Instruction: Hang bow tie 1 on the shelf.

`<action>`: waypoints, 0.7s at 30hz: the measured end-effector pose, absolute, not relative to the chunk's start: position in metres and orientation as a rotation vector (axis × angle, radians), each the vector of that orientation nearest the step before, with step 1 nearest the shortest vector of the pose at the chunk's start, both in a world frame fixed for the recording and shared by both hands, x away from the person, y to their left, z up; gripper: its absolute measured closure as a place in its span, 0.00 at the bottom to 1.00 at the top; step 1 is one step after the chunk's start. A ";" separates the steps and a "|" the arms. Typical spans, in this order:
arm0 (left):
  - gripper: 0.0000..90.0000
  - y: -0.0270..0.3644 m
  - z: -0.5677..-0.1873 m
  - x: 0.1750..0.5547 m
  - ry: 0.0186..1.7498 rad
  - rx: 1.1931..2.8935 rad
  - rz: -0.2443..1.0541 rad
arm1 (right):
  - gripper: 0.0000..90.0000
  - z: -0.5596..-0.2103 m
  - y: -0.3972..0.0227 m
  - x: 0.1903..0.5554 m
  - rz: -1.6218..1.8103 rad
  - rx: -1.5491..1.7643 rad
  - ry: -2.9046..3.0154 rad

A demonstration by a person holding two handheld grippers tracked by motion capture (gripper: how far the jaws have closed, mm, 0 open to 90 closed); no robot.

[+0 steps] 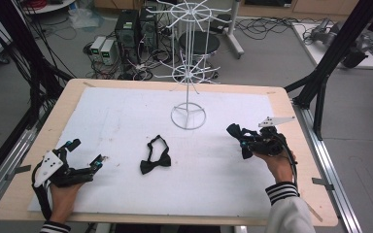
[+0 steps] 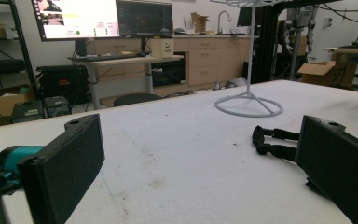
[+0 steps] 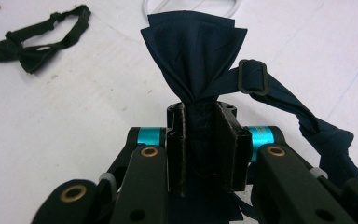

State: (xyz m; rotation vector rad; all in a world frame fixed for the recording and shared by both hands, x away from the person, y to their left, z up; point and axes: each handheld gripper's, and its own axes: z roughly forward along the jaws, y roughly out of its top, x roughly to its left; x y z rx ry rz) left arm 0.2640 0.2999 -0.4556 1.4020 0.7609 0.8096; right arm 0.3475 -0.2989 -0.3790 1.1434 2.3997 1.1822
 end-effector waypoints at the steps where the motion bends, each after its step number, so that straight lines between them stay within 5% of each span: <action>1: 0.02 0.300 -0.456 0.264 0.761 1.404 0.808 | 0.84 -0.379 -0.299 0.348 1.198 1.139 2.394; 21: 0.02 0.300 -0.456 0.264 0.763 1.403 0.808 | 0.84 -0.343 -0.268 0.351 1.342 1.017 2.319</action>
